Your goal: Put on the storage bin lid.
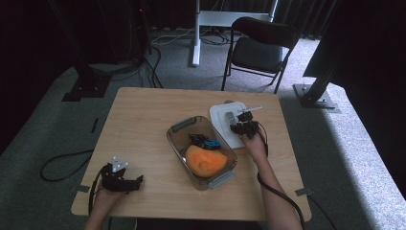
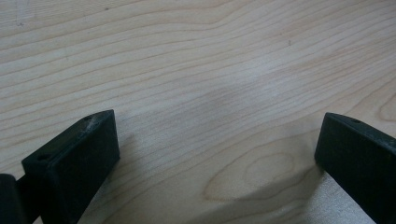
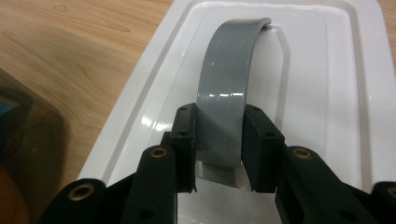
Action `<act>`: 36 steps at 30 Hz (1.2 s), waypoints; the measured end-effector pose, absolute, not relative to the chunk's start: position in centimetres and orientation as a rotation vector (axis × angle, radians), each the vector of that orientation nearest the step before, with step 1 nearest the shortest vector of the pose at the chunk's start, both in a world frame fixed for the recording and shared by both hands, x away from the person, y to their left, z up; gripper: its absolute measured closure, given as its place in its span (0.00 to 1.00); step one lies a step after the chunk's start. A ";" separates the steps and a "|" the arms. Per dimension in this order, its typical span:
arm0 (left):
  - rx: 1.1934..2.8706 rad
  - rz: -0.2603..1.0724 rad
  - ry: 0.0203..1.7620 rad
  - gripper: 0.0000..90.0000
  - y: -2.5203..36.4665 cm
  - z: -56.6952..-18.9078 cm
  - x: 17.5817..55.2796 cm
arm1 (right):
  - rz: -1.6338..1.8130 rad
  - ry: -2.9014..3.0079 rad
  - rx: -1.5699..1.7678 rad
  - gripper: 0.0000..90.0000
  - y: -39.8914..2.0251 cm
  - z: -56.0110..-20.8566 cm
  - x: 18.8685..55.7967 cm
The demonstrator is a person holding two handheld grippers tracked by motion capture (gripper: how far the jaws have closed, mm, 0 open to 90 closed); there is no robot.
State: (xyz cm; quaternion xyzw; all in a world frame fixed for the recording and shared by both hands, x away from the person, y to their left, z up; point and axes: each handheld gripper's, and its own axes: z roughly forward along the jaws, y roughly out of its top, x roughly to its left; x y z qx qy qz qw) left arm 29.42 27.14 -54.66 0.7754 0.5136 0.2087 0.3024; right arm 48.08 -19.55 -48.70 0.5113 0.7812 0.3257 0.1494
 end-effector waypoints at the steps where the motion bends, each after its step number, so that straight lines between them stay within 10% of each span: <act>1: 2.056 0.553 1.362 0.00 27.1 -54.7 29.4 | 0.933 2.242 1.468 0.76 -19.7 -48.5 47.9; 36: 2.054 0.554 1.366 0.00 27.1 -54.7 29.4 | 1.037 2.147 1.402 0.76 -22.9 -42.1 43.5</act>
